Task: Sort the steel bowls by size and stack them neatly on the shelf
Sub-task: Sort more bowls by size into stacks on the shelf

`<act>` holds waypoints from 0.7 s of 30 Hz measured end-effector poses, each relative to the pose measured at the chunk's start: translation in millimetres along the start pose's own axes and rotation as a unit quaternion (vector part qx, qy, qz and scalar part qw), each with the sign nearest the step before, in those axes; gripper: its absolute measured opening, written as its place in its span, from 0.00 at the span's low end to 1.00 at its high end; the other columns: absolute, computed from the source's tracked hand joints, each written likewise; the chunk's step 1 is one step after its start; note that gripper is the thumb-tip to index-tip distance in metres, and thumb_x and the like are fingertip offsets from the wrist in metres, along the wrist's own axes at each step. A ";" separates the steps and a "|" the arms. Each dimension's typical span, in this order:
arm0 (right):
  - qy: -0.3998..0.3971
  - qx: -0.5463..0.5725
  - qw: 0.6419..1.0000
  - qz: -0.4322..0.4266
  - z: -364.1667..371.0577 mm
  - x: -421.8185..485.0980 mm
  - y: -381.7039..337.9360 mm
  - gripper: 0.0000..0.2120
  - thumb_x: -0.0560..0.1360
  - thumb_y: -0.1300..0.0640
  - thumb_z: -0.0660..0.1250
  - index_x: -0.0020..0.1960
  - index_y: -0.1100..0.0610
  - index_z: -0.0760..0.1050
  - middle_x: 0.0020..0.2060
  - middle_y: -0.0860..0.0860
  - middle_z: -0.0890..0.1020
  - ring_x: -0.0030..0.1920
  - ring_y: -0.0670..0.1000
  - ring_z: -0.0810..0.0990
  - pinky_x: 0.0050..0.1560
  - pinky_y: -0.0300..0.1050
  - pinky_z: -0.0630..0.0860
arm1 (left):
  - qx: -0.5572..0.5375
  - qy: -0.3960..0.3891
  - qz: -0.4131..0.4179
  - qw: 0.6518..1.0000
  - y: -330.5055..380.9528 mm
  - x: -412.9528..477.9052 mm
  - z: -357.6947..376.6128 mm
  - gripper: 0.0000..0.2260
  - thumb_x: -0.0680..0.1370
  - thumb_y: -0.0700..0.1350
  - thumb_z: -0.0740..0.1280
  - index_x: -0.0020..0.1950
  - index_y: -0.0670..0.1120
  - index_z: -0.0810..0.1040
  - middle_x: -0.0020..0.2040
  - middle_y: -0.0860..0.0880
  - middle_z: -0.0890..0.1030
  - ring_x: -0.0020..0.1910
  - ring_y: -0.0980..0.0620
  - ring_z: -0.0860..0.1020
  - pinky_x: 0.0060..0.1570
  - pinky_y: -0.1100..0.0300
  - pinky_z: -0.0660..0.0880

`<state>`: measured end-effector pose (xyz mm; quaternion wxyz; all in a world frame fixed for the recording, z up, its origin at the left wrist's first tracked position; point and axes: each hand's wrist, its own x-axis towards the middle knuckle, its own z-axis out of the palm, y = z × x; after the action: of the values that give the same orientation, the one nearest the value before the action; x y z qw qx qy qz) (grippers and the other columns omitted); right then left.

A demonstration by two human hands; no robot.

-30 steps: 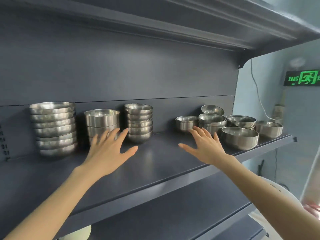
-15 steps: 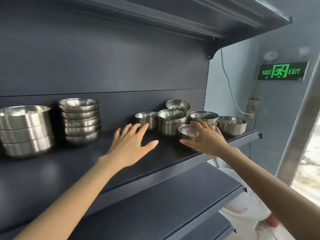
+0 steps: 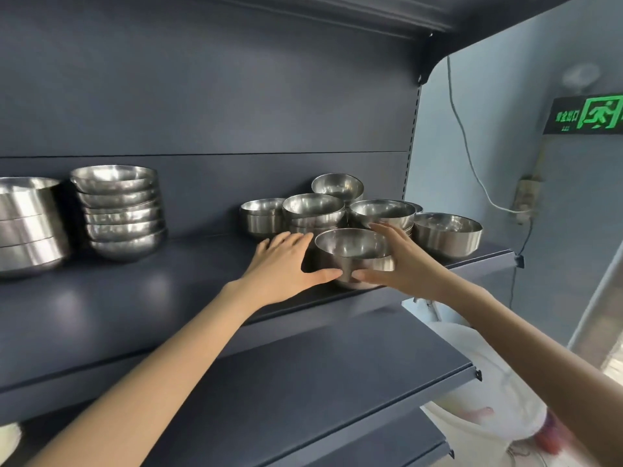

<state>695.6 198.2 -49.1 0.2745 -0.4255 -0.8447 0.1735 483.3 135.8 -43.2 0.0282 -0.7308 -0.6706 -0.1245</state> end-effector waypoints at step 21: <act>-0.016 0.217 0.975 0.044 -2.3 6.6 25.5 0.55 0.55 0.40 0.75 0.76 0.54 0.56 0.63 0.50 0.74 0.60 0.47 0.74 0.64 0.43 0.71 | -0.313 0.009 -0.052 0.948 -3.1 22.6 9.9 0.55 0.54 0.71 0.75 0.75 0.50 0.62 0.70 0.54 0.71 0.68 0.55 0.69 0.69 0.54 0.68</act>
<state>709.7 218.5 -58.6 0.3391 -0.3896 -0.7715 0.3716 483.3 160.2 -48.1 -0.2028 -0.6656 -0.6348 -0.3359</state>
